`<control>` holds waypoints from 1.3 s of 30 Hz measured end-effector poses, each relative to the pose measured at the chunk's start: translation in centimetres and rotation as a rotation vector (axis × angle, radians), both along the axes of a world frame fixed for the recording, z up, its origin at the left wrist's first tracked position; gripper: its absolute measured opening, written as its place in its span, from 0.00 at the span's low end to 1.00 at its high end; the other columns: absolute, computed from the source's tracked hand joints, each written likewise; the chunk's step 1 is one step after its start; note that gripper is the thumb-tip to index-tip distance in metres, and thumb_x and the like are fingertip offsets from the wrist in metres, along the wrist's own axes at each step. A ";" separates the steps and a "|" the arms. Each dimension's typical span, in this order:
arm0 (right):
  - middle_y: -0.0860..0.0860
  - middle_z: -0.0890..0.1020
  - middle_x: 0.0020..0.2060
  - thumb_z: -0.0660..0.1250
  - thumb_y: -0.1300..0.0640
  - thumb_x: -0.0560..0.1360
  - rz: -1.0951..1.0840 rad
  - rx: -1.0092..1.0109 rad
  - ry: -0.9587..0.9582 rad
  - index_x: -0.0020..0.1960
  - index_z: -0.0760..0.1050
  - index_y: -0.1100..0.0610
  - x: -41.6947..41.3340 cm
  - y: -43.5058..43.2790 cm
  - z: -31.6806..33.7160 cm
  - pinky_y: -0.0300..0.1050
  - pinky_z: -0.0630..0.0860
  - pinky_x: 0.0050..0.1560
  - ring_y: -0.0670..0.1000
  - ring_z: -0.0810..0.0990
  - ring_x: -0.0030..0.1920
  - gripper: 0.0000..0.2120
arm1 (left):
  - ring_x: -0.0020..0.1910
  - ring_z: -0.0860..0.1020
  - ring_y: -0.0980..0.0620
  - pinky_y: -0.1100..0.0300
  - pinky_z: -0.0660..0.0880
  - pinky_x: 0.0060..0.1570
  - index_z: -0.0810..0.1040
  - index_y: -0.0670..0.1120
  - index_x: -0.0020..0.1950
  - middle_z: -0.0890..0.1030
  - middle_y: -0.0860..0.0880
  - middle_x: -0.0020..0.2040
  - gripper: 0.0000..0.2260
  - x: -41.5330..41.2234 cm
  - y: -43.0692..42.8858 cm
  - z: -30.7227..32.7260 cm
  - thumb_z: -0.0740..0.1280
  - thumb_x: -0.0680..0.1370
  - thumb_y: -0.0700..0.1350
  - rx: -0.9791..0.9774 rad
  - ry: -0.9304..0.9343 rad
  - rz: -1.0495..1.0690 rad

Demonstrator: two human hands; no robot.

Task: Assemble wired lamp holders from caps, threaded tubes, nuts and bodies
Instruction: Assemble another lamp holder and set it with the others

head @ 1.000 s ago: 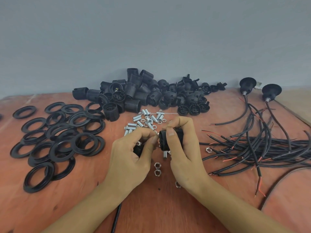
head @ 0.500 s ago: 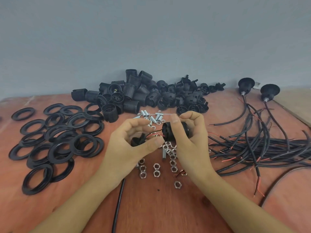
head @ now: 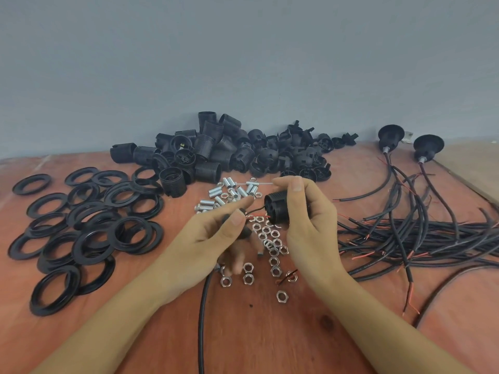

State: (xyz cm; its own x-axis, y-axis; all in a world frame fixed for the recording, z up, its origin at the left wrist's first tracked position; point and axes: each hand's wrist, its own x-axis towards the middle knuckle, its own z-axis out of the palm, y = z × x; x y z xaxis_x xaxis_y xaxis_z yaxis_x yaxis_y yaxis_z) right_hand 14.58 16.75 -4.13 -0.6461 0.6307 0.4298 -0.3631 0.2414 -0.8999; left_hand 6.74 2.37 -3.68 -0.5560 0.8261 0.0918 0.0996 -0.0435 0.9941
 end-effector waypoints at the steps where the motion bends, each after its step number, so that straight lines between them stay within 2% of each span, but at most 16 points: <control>1: 0.52 0.82 0.41 0.57 0.46 0.80 0.002 0.022 -0.004 0.51 0.80 0.56 0.0 -0.1 0.0 0.31 0.73 0.42 0.42 0.78 0.40 0.17 | 0.25 0.72 0.56 0.67 0.71 0.29 0.71 0.52 0.70 0.80 0.53 0.34 0.26 0.0 0.0 -0.1 0.59 0.78 0.64 -0.010 0.035 -0.033; 5: 0.51 0.81 0.45 0.57 0.52 0.81 0.035 0.146 -0.006 0.56 0.79 0.51 0.1 -0.7 -0.3 0.34 0.72 0.47 0.43 0.79 0.45 0.12 | 0.25 0.68 0.57 0.66 0.68 0.28 0.73 0.60 0.69 0.70 0.55 0.31 0.27 0.3 0.1 -0.2 0.64 0.72 0.68 -0.026 0.042 -0.092; 8: 0.42 0.79 0.45 0.58 0.49 0.81 0.061 0.186 0.005 0.58 0.78 0.46 0.1 -0.9 -0.3 0.37 0.73 0.50 0.44 0.79 0.47 0.11 | 0.24 0.71 0.56 0.65 0.69 0.25 0.73 0.50 0.67 0.73 0.53 0.28 0.30 0.6 0.4 -0.2 0.69 0.69 0.62 -0.040 -0.029 0.029; 9: 0.41 0.78 0.45 0.58 0.48 0.81 0.069 0.186 0.009 0.59 0.78 0.46 0.1 -0.9 -0.3 0.37 0.73 0.50 0.44 0.79 0.47 0.12 | 0.23 0.72 0.55 0.65 0.69 0.25 0.75 0.49 0.63 0.74 0.52 0.28 0.27 0.7 0.5 -0.3 0.70 0.68 0.60 -0.050 -0.045 0.061; 12: 0.42 0.80 0.46 0.58 0.47 0.80 0.090 0.168 0.011 0.61 0.77 0.45 0.2 -0.8 -0.2 0.40 0.75 0.52 0.46 0.80 0.49 0.13 | 0.23 0.73 0.55 0.65 0.70 0.24 0.82 0.55 0.44 0.74 0.52 0.28 0.04 0.7 0.6 -0.4 0.70 0.72 0.54 -0.042 0.020 0.058; 14: 0.46 0.81 0.47 0.60 0.48 0.81 0.100 0.153 0.010 0.62 0.77 0.47 0.3 -0.8 -0.2 0.43 0.77 0.53 0.47 0.81 0.49 0.13 | 0.23 0.72 0.56 0.65 0.70 0.24 0.82 0.56 0.40 0.74 0.52 0.27 0.05 0.7 0.5 -0.4 0.68 0.73 0.55 -0.032 0.077 0.025; 18: 0.50 0.82 0.44 0.58 0.48 0.81 0.109 0.077 -0.013 0.64 0.78 0.52 0.1 -0.9 -0.3 0.46 0.78 0.51 0.48 0.81 0.46 0.17 | 0.22 0.70 0.57 0.64 0.70 0.24 0.82 0.51 0.44 0.72 0.52 0.26 0.10 0.7 0.6 -0.3 0.68 0.73 0.57 -0.022 0.072 -0.016; 23: 0.41 0.81 0.46 0.59 0.49 0.81 0.132 0.107 -0.014 0.62 0.78 0.50 0.1 -0.8 -0.2 0.42 0.77 0.52 0.44 0.81 0.48 0.14 | 0.22 0.68 0.57 0.65 0.69 0.26 0.78 0.40 0.48 0.71 0.54 0.24 0.22 0.5 0.5 -0.6 0.68 0.75 0.60 -0.036 0.136 -0.059; 25: 0.43 0.81 0.47 0.59 0.51 0.81 0.150 0.129 -0.009 0.62 0.78 0.51 0.2 -0.7 -0.3 0.42 0.77 0.51 0.45 0.81 0.49 0.14 | 0.23 0.67 0.58 0.65 0.68 0.27 0.77 0.42 0.47 0.71 0.55 0.25 0.24 0.5 0.4 -0.4 0.66 0.74 0.64 -0.025 0.160 -0.086; 27: 0.45 0.80 0.46 0.59 0.54 0.81 0.159 0.184 -0.013 0.62 0.78 0.52 0.2 -0.8 -0.4 0.38 0.75 0.50 0.44 0.79 0.47 0.13 | 0.23 0.67 0.58 0.63 0.68 0.27 0.77 0.45 0.46 0.69 0.54 0.24 0.24 0.6 0.4 -0.3 0.64 0.73 0.67 -0.037 0.195 -0.092; 30: 0.48 0.80 0.47 0.57 0.54 0.82 0.166 0.244 -0.034 0.64 0.77 0.53 0.2 -0.9 -0.4 0.36 0.72 0.51 0.45 0.78 0.49 0.14 | 0.22 0.67 0.58 0.62 0.67 0.26 0.74 0.38 0.45 0.69 0.55 0.25 0.30 0.7 0.5 -0.3 0.64 0.73 0.67 -0.056 0.183 -0.052; 31: 0.48 0.80 0.49 0.56 0.54 0.82 0.183 0.247 -0.048 0.65 0.76 0.53 0.3 -0.8 -0.5 0.38 0.73 0.54 0.46 0.78 0.51 0.16 | 0.23 0.67 0.58 0.64 0.67 0.26 0.75 0.39 0.45 0.69 0.56 0.26 0.28 0.7 0.5 -0.4 0.64 0.74 0.66 -0.050 0.158 -0.034; 33: 0.51 0.81 0.53 0.53 0.55 0.82 0.227 0.238 -0.077 0.69 0.73 0.52 0.4 -0.5 -0.5 0.46 0.74 0.59 0.49 0.79 0.56 0.18 | 0.23 0.69 0.57 0.65 0.67 0.24 0.79 0.49 0.52 0.72 0.55 0.27 0.20 0.8 0.5 -0.4 0.65 0.74 0.65 -0.027 0.087 -0.004; 35: 0.55 0.82 0.50 0.53 0.56 0.81 0.280 0.188 -0.083 0.70 0.72 0.51 0.5 -0.4 -0.4 0.54 0.77 0.55 0.56 0.81 0.51 0.19 | 0.23 0.72 0.55 0.65 0.69 0.23 0.77 0.56 0.60 0.75 0.52 0.28 0.19 0.7 0.5 -0.2 0.68 0.72 0.62 -0.021 0.000 0.055; 37: 0.48 0.84 0.46 0.58 0.56 0.80 0.278 0.130 -0.067 0.67 0.74 0.51 0.6 -0.3 -0.1 0.52 0.79 0.46 0.54 0.82 0.45 0.17 | 0.21 0.73 0.54 0.65 0.68 0.21 0.76 0.51 0.56 0.78 0.48 0.27 0.23 0.5 0.5 -0.2 0.69 0.66 0.61 -0.016 -0.041 0.167; 39: 0.46 0.85 0.47 0.63 0.55 0.78 0.245 0.087 -0.058 0.61 0.79 0.52 0.5 -0.2 0.1 0.45 0.79 0.49 0.48 0.83 0.48 0.13 | 0.20 0.74 0.52 0.66 0.68 0.19 0.76 0.46 0.47 0.79 0.45 0.27 0.20 0.2 0.4 0.1 0.69 0.65 0.60 0.022 -0.025 0.259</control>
